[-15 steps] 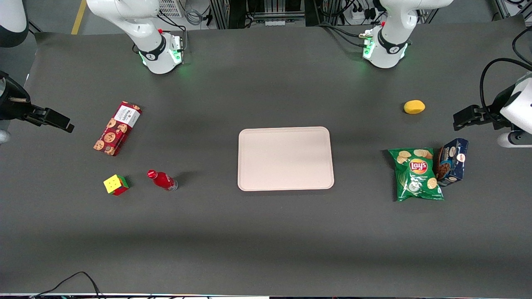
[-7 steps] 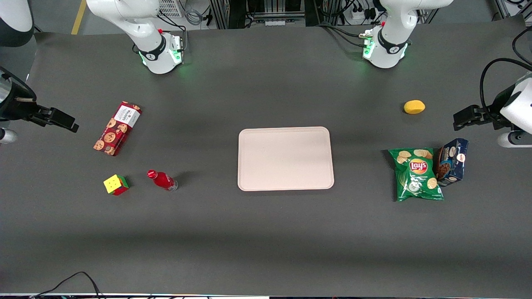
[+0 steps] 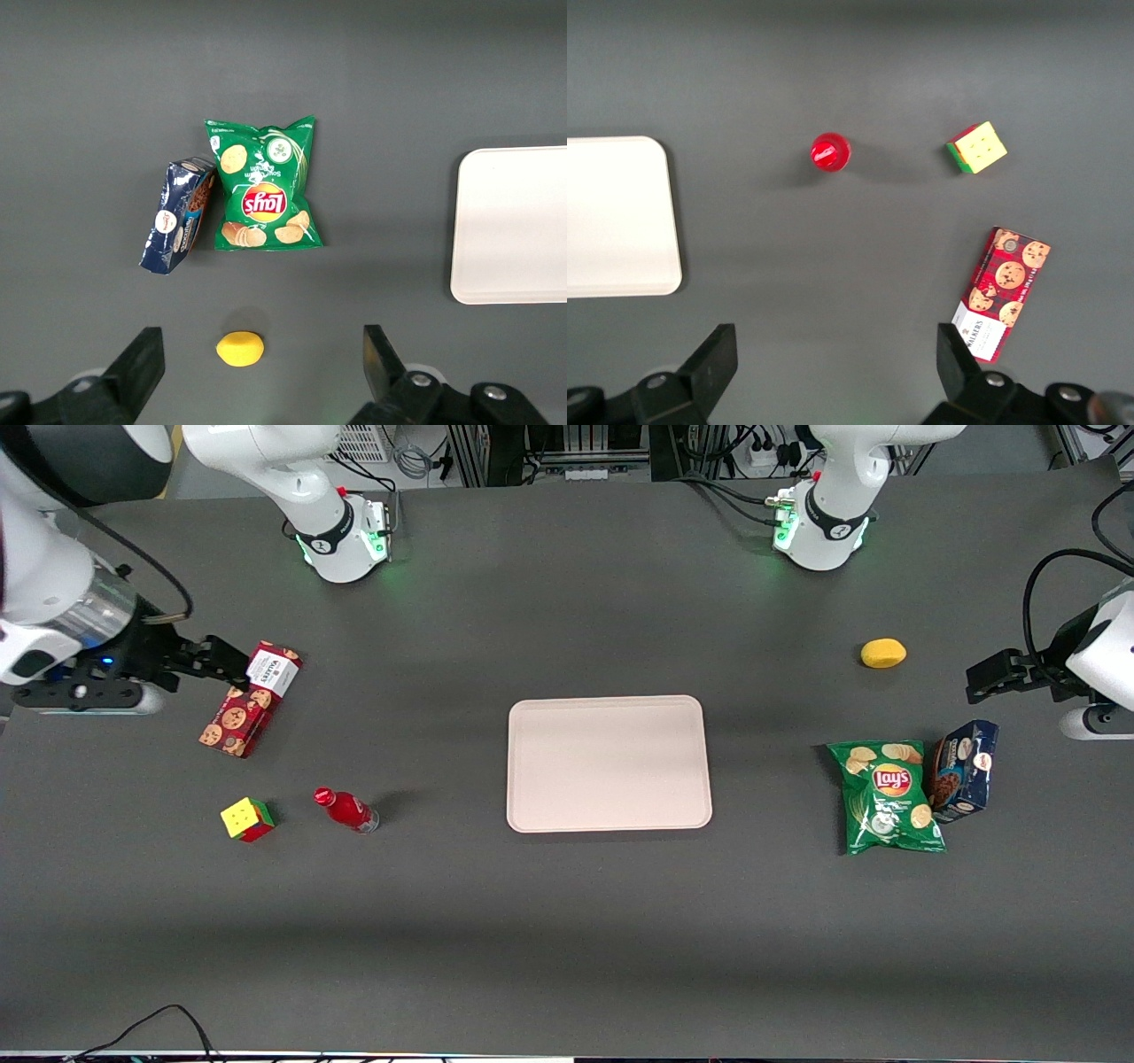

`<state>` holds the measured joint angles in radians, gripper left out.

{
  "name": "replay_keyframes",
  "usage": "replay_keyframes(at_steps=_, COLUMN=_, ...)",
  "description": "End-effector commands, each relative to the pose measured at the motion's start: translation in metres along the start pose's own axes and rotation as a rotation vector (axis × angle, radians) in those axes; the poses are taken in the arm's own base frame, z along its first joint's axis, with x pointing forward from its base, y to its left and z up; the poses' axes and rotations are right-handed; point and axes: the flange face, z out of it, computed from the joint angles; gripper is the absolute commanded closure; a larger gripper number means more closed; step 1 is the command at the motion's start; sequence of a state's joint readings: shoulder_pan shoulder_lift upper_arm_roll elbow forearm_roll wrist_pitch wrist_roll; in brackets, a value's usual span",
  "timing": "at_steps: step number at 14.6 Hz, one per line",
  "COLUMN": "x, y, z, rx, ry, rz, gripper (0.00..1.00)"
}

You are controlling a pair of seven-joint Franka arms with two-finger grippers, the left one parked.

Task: Place coke bottle on tray
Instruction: 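Move the open right gripper down over the red Coca-Cola bottle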

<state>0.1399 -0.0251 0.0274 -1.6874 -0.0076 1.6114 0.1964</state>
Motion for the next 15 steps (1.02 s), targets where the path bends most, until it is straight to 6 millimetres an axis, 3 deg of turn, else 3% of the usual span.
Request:
replay_keyframes(at_steps=1, x=0.035, y=-0.012, z=0.046, rx=-0.041, ry=-0.069, rz=-0.018, gripper=0.00)
replay_keyframes(at_steps=4, x=0.060, y=-0.039, z=0.094, rx=-0.060, ry=-0.063, rz=-0.068, gripper=0.00)
replay_keyframes(at_steps=9, x=0.092, y=-0.052, z=0.178, rx=-0.056, ry=-0.100, rz=-0.218, gripper=0.00)
replay_keyframes(at_steps=15, x=0.107, y=-0.044, z=0.224, rx=-0.071, ry=-0.019, rz=-0.295, gripper=0.00)
